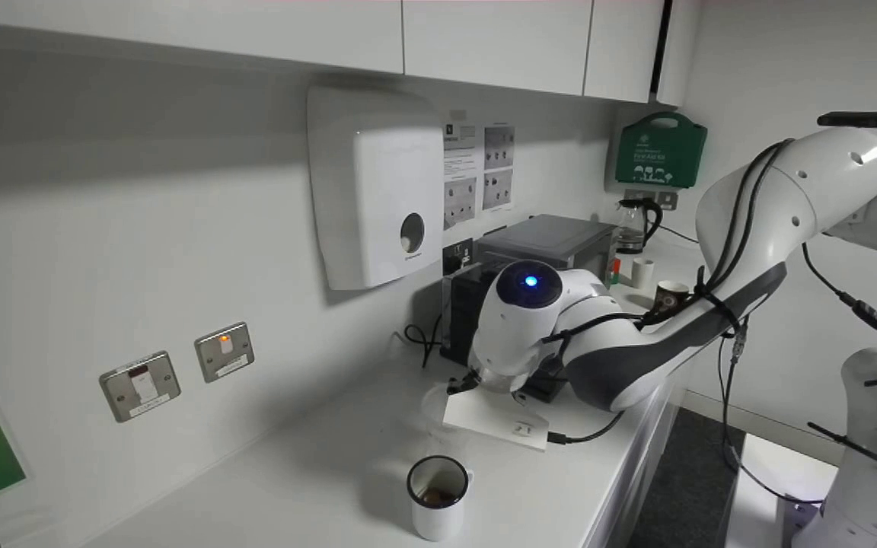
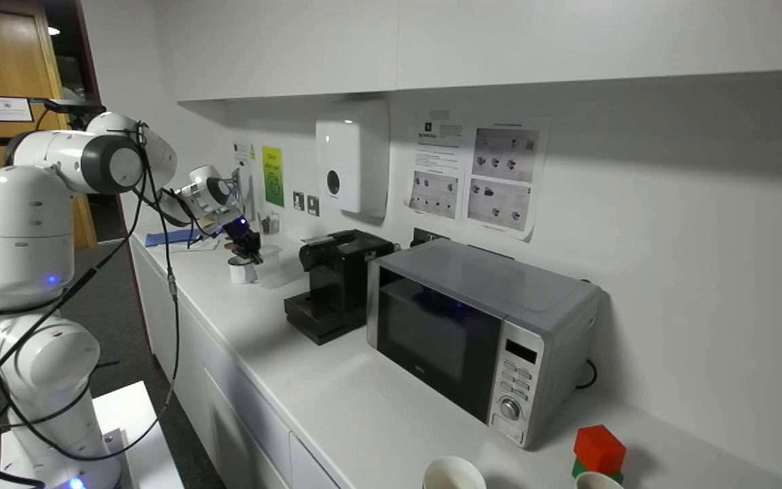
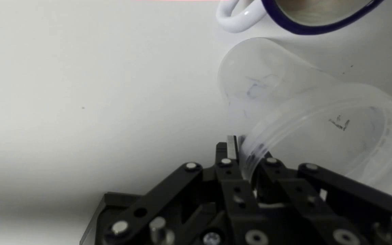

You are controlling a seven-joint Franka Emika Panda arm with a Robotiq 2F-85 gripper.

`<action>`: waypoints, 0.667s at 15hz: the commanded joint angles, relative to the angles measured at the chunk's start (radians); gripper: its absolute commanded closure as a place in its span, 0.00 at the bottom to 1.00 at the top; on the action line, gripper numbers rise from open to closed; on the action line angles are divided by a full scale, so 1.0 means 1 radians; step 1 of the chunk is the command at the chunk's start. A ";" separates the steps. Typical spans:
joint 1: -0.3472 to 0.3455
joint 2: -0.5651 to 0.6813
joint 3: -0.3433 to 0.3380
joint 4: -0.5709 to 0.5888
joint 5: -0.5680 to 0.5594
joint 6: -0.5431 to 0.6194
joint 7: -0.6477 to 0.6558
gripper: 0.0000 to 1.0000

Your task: Take the mug from the coffee maker and put it on the counter, and pour the content from the transparent cup into the mug

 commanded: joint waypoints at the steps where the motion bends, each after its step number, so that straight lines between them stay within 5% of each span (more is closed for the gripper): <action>1: -0.033 -0.071 -0.012 -0.071 0.070 0.059 -0.070 0.98; 10: -0.051 -0.089 -0.027 -0.076 0.170 0.045 -0.175 0.98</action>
